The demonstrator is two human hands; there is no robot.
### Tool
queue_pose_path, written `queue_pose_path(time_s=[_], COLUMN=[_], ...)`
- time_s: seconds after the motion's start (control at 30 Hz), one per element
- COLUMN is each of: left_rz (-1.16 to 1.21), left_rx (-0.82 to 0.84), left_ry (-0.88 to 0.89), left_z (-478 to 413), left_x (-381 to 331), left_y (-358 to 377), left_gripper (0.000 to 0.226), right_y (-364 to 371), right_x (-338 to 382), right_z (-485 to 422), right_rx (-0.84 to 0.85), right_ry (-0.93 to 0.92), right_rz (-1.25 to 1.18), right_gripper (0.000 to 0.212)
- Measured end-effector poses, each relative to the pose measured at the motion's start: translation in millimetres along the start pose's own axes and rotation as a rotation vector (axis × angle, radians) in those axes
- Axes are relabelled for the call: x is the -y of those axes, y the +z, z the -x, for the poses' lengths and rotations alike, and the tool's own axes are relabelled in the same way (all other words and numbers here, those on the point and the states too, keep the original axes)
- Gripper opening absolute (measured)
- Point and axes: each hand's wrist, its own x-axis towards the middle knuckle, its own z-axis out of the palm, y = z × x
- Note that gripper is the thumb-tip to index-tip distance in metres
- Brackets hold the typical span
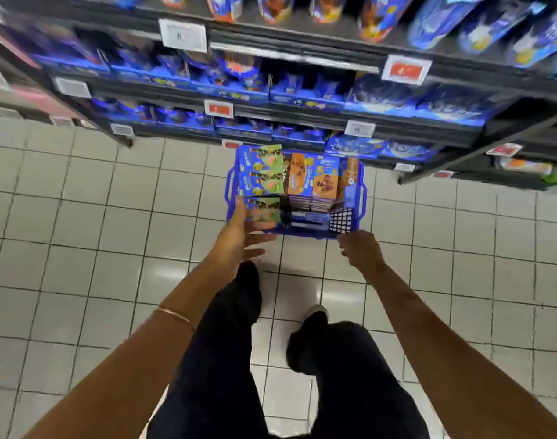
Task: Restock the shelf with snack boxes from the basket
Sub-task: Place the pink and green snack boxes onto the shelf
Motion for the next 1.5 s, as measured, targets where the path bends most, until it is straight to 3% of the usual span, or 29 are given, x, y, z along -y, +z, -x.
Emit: queue_pose_path(time_s=[0.13, 0.27, 0.47, 0.63, 0.77, 0.9, 1.07, 1.17, 1.27, 1.37, 1.5], left_rz=[-0.007, -0.042, -0.06, -0.074, -0.052, -0.021, -0.012, 0.014, -0.007, -0.058, -0.053], left_rx=[0.038, 0.101, 0.147, 0.119, 0.11, 0.095, 0.062, 0.05, 0.061, 0.057, -0.013], left_ry=[-0.022, -0.013, 0.096, 0.193, 0.22, 0.22, 0.29, 0.31, 0.322, 0.361, 0.482], left_z=[-115, -231, -338, -356, -346, -329, -318, -312, -304, -297, -294], left_x=[46, 82, 102, 112, 121, 127, 130, 124, 122, 124, 132], left_y=[27, 37, 52, 66, 73, 75, 67, 69, 74, 78, 82], left_gripper=[0.079, 0.088, 0.094, 0.093, 0.089, 0.088, 0.088, 0.086, 0.085, 0.082, 0.067], right_y=[51, 97, 139, 154, 150, 139, 133, 121, 109, 104, 101], right_x=[-36, -67, -94, -113, -115, -111, -120, -125, -132, -130, -115], right_z=[-118, -231, -361, -397, -405, -409, -404, -387, -361, -333, -306], right_rx=[-0.041, 0.029, 0.045, 0.02, 0.031, 0.157, 0.076, -0.024, -0.036, -0.051, -0.162], right_ry=[-0.123, -0.231, -0.387, -0.449, -0.512, -0.521, -0.638, -0.743, -0.868, -0.896, -0.9], right_rz=[0.185, 0.278, 0.632, 0.922, 0.876, 0.817, 0.835, 0.675, 0.303, -0.041, -0.33], right_gripper=[0.019, 0.011, 0.054, 0.064, 0.056, 0.054, 0.045, 0.038, 0.033, 0.023, 0.026])
